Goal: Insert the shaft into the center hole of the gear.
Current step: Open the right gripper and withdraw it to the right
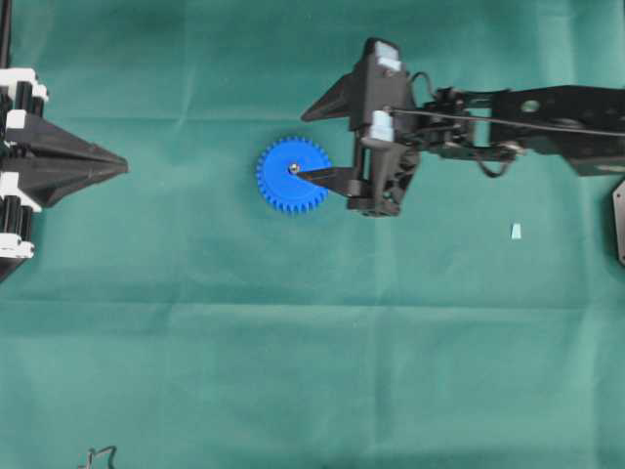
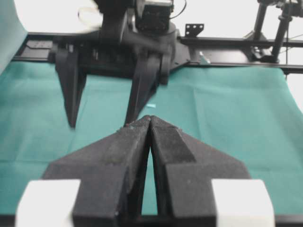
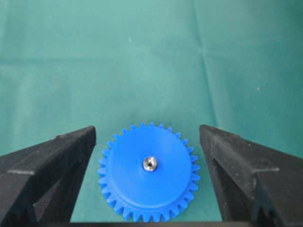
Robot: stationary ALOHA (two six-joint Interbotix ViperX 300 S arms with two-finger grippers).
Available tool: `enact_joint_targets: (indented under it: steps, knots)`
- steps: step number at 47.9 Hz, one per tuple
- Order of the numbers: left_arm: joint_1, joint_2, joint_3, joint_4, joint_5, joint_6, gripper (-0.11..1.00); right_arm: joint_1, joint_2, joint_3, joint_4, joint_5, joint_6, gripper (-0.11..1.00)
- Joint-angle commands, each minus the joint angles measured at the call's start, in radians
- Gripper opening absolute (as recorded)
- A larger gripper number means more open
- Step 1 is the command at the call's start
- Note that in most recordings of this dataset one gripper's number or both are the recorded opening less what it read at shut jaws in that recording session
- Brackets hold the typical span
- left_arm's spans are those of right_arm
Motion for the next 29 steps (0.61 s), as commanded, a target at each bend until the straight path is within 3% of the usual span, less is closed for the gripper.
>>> enact_joint_targets:
  steps: [1,20,29]
  knots:
    - [0.003,0.003,-0.031,0.003,-0.005,0.0,0.0,0.002,-0.08,0.0,-0.009,0.009,-0.003,0.95]
    - [0.003,0.002,-0.032,0.003,-0.005,0.002,0.0,0.002,-0.196,0.072,-0.014,0.008,-0.003,0.95]
    - [0.003,0.002,-0.034,0.003,-0.005,0.002,0.0,0.002,-0.354,0.189,-0.014,-0.018,-0.002,0.95]
